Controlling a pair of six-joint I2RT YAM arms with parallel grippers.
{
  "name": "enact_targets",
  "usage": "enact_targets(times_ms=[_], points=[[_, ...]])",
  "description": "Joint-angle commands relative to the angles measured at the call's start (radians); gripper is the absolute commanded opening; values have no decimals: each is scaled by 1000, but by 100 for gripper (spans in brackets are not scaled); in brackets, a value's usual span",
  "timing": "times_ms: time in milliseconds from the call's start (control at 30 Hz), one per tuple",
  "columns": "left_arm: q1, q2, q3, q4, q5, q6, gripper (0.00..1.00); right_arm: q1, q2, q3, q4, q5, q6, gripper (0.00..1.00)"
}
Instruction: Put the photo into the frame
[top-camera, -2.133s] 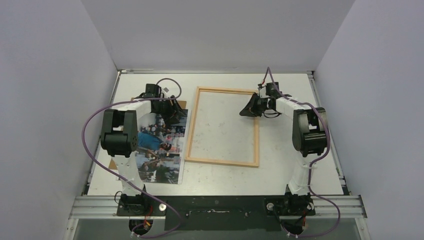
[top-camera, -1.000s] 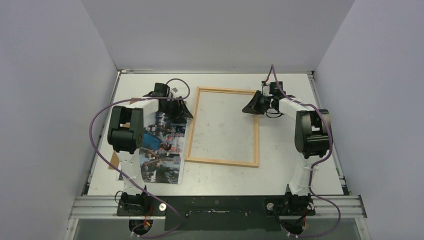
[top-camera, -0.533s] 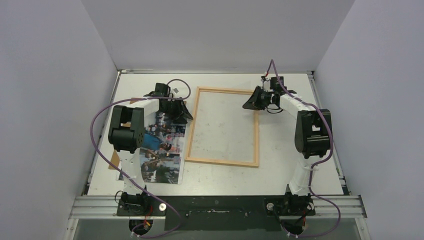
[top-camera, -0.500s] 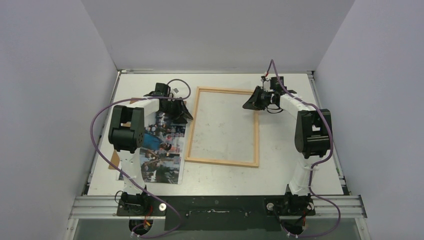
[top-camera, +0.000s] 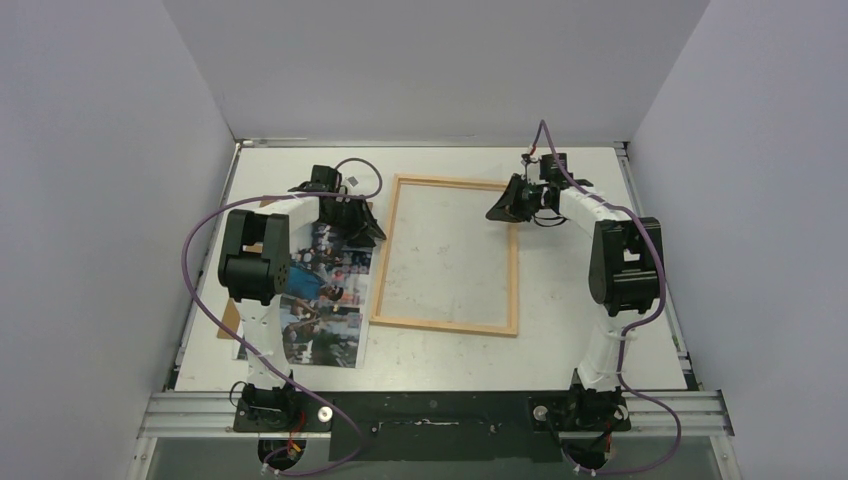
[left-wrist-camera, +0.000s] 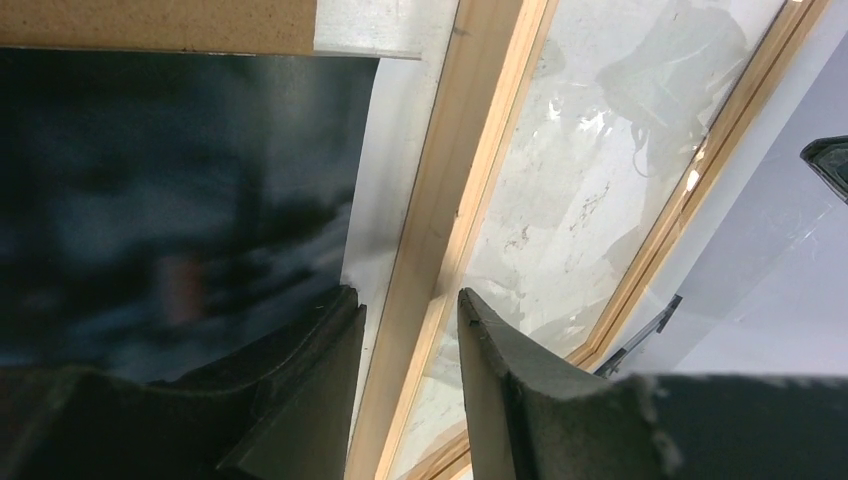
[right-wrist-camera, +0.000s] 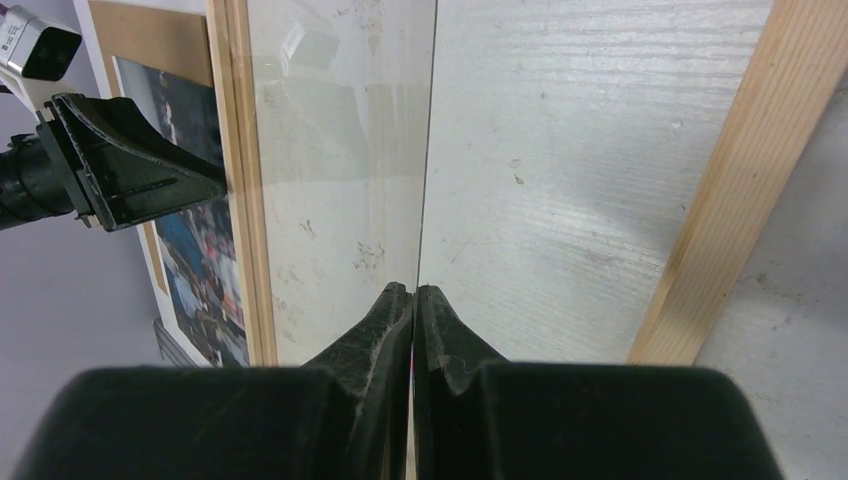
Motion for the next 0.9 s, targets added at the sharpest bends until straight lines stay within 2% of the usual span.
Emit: enact_targets(times_ms=[0, 67, 200, 867], points=[[-10, 20, 33, -11, -4, 31, 35, -5, 0, 50, -16, 2, -24, 0], [-9, 21, 35, -12, -3, 32, 30, -5, 2, 56, -24, 6, -29, 0], [-11, 25, 38, -14, -1, 34, 28, -5, 4, 64, -32, 9, -31, 0], [-14, 35, 45, -41, -18, 44, 27, -8, 10, 58, -14, 19, -25, 0]])
